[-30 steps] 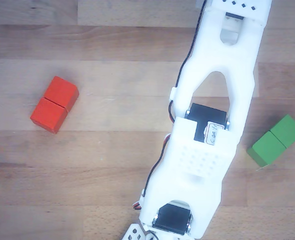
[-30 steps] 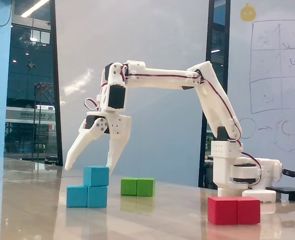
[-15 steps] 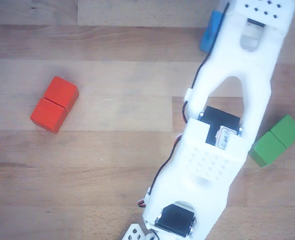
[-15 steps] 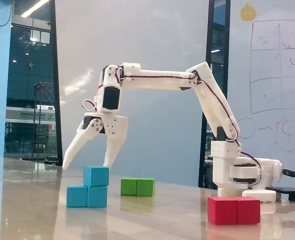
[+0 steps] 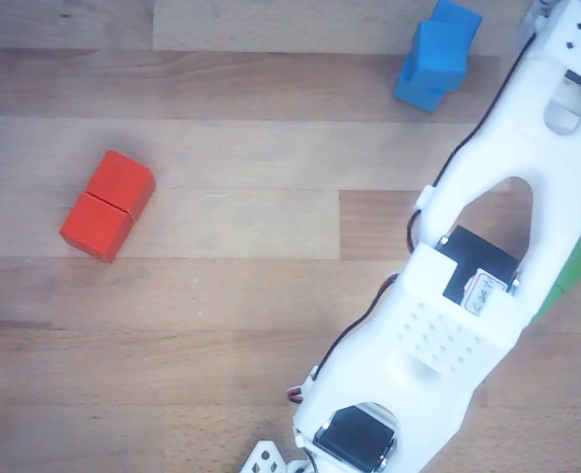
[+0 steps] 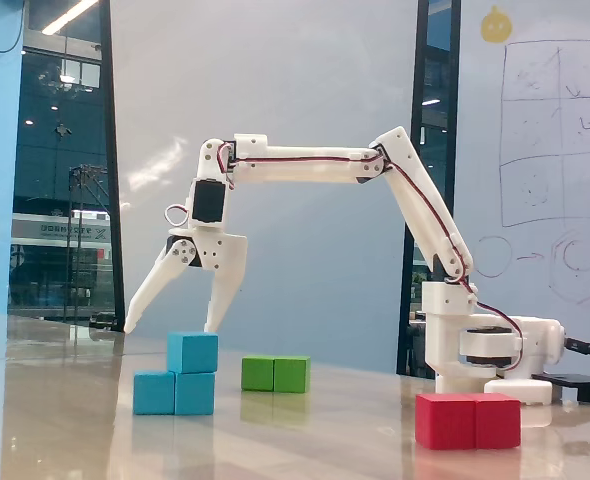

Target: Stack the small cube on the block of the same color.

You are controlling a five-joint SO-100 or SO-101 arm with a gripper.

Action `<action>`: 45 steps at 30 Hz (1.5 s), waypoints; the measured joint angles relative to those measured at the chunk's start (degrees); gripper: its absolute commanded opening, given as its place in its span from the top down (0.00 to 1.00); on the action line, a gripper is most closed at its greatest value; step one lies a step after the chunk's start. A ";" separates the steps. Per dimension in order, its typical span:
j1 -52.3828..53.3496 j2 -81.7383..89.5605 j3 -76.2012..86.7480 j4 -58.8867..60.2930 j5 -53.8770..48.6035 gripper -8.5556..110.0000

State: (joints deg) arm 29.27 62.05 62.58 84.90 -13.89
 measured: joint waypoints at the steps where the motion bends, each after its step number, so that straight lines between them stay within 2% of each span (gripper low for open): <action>1: 0.62 0.53 0.26 0.00 0.00 0.63; 6: 1.85 7.82 7.47 -0.88 0.00 0.67; 11: -0.62 18.28 17.31 -0.88 0.00 0.78; 18: -10.28 38.23 30.76 -0.88 0.00 0.93; 27: -19.86 63.63 49.22 -1.23 0.00 0.90; 38: -30.85 93.52 82.62 -15.56 -0.18 0.90; 45: -33.22 109.95 99.49 -17.31 0.18 0.90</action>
State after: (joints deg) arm -3.96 172.00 162.07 67.59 -13.71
